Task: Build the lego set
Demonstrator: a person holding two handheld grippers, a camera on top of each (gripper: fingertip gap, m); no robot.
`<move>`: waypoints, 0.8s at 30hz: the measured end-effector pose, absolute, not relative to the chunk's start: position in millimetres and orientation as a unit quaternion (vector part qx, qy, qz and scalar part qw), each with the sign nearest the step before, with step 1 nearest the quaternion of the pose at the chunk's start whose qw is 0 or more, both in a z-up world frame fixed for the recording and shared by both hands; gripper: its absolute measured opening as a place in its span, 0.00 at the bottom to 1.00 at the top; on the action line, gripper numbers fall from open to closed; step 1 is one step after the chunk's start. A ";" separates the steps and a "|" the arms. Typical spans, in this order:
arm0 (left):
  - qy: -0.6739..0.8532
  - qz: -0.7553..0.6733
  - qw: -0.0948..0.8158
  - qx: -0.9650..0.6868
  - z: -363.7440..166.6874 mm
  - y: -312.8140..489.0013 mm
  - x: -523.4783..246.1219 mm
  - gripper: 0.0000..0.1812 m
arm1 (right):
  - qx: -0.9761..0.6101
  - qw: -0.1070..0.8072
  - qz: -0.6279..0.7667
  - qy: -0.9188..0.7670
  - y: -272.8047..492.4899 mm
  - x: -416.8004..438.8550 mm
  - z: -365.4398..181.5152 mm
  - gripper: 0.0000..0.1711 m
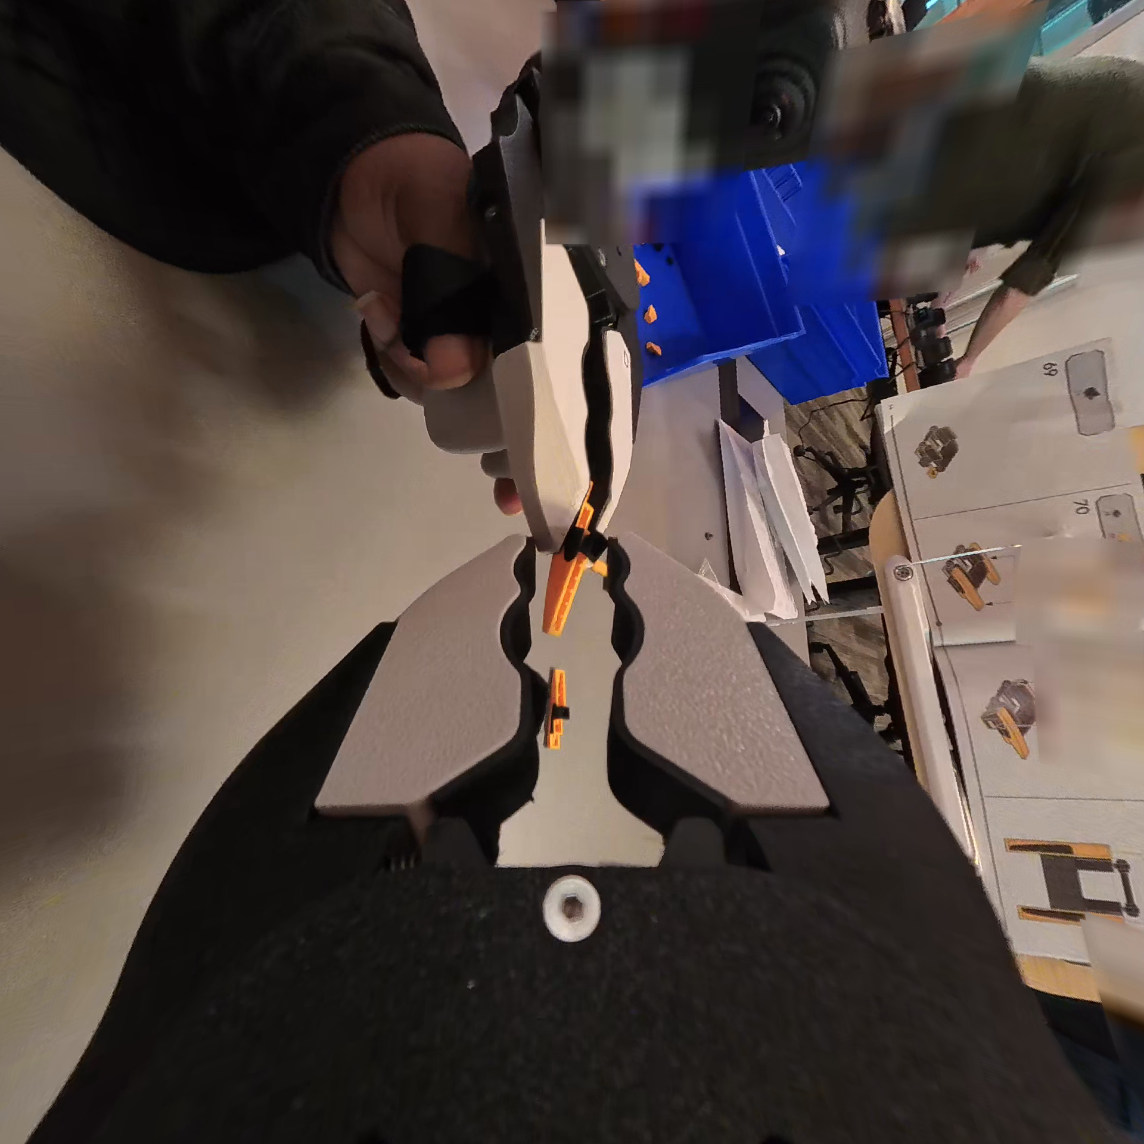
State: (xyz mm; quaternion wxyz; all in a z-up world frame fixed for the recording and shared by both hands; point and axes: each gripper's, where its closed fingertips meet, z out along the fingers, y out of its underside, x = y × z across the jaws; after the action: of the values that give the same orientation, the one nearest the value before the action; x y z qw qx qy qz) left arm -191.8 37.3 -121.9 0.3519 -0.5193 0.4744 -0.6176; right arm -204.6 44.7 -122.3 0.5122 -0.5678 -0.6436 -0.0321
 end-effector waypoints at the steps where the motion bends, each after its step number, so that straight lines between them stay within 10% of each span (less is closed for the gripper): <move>1: 0.471 -0.623 0.348 -0.519 -120.9 37.3 -192.2 0.04 | -0.568 0.515 -0.031 -0.641 44.6 -204.9 -121.7 0.13; 24: 0.403 -0.694 0.248 -0.542 -122.5 37.3 -191.2 0.04 | -0.624 0.531 0.012 -0.573 45.0 -206.3 -125.5 0.11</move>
State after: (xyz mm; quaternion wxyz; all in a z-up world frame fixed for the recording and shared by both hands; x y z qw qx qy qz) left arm -191.2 37.3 -122.5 0.2483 -0.5423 0.4030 -0.6942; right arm -206.3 45.0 -125.5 0.5306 -0.6242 -0.5733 0.0125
